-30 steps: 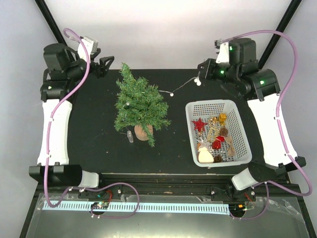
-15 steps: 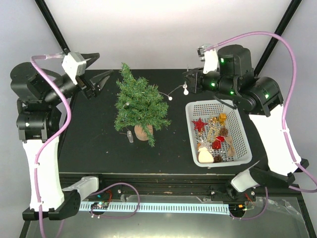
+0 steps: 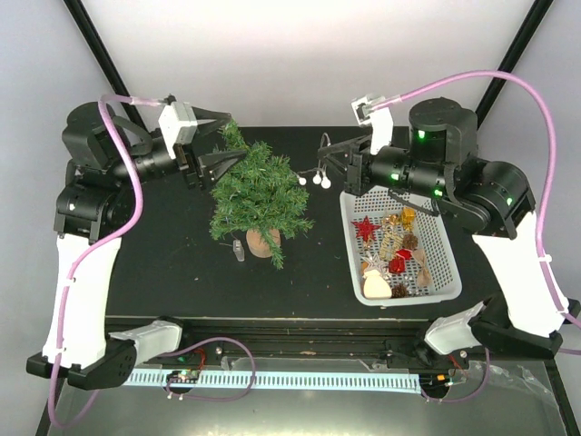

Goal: Decorate the small christmas tree

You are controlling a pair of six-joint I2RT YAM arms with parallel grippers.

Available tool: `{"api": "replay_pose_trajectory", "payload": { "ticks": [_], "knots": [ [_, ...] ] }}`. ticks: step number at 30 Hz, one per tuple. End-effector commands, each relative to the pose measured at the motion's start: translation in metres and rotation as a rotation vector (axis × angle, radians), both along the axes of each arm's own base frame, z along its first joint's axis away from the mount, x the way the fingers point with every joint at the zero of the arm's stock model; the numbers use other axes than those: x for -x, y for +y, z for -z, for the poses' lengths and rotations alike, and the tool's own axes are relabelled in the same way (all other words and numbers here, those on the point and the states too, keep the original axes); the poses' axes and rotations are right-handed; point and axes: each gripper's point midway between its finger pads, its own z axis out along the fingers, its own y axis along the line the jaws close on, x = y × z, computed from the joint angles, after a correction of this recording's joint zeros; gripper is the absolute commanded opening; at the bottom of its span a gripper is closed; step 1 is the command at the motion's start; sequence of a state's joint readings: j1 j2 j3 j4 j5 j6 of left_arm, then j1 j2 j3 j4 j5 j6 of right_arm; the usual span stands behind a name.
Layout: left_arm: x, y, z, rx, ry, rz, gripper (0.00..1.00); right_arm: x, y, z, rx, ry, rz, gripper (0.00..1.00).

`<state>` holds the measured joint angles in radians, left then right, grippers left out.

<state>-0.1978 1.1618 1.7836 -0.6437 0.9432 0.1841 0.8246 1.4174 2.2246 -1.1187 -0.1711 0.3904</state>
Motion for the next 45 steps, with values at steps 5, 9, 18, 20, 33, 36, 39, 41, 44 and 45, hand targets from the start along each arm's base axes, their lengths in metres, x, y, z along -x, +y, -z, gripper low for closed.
{"api": "replay_pose_trajectory", "payload": {
  "ticks": [5, 9, 18, 20, 33, 36, 39, 41, 44, 45],
  "knots": [
    [0.006, -0.022, 0.003, -0.016, -0.006, 0.062, 0.77, 0.018, 0.018, -0.007, -0.035, -0.040, -0.113, 0.01],
    [0.001, -0.034, 0.008, -0.036, -0.007, 0.084, 0.77, 0.022, 0.022, -0.009, -0.060, -0.038, -0.138, 0.01],
    [-0.022, -0.067, 0.031, -0.087, 0.047, 0.137, 0.72, 0.024, 0.026, -0.016, -0.084, -0.046, -0.157, 0.01],
    [-0.023, -0.073, 0.035, -0.092, 0.060, 0.156, 0.70, 0.025, 0.026, -0.016, -0.086, -0.045, -0.156, 0.01],
    [-0.012, -0.092, 0.045, -0.096, 0.095, 0.287, 0.61, 0.020, 0.027, -0.010, -0.077, -0.043, -0.140, 0.01],
    [-0.010, -0.096, 0.046, -0.095, 0.101, 0.312, 0.58, 0.019, 0.029, -0.007, -0.070, -0.038, -0.141, 0.01],
    [-0.011, -0.100, 0.050, -0.100, 0.114, 0.324, 0.53, 0.018, 0.031, -0.006, -0.071, -0.036, -0.145, 0.01],
    [-0.011, -0.102, 0.053, -0.106, 0.116, 0.330, 0.53, 0.017, 0.032, -0.007, -0.073, -0.039, -0.146, 0.01],
    [-0.012, -0.104, 0.059, -0.118, 0.125, 0.332, 0.51, 0.017, 0.033, -0.010, -0.076, -0.044, -0.147, 0.01],
    [-0.013, -0.105, 0.060, -0.122, 0.126, 0.331, 0.50, 0.017, 0.033, -0.011, -0.075, -0.047, -0.147, 0.01]
  ]
}}
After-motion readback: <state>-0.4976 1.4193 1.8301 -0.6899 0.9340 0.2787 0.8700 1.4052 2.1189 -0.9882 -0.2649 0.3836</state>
